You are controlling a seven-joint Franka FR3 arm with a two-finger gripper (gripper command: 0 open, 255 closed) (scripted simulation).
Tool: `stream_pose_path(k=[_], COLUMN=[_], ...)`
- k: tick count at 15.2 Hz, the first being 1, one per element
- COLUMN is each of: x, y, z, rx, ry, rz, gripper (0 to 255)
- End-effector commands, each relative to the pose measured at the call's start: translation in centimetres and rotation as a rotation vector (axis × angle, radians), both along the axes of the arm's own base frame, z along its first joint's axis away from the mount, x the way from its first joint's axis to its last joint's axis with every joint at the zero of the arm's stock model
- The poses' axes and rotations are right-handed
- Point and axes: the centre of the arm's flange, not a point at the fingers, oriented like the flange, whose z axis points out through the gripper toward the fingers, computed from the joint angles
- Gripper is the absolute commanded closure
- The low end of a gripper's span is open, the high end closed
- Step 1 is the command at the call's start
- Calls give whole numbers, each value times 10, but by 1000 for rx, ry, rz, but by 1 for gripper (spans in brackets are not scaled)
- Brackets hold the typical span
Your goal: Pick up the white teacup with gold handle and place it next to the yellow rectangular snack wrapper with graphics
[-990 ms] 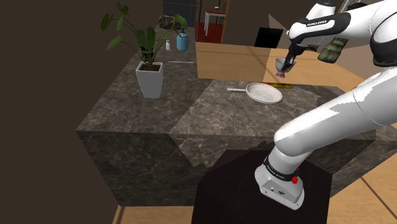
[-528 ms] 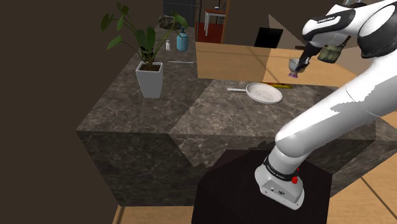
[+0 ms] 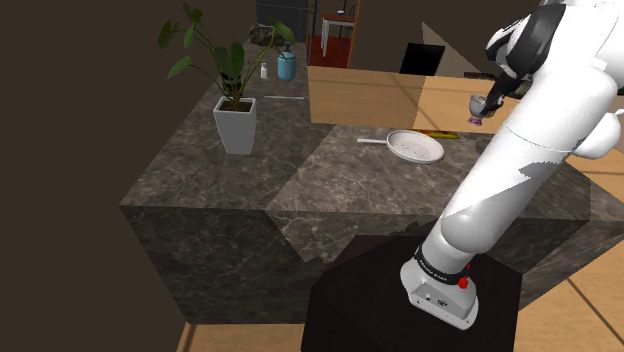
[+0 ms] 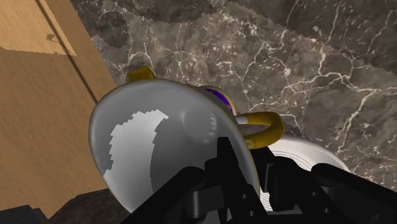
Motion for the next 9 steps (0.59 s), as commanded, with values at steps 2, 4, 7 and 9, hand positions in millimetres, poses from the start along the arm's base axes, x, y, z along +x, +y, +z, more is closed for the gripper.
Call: stream_pose_path(k=[2, 4, 7, 9], x=[-2, -2, -2, -2], y=[-1, -1, -1, -1], z=[-14, -24, -40, -51], rx=[-2, -2, -2, -2], ry=[-3, -3, -3, -3], rz=[1, 1, 1, 1], gripper=[255, 255, 255, 255])
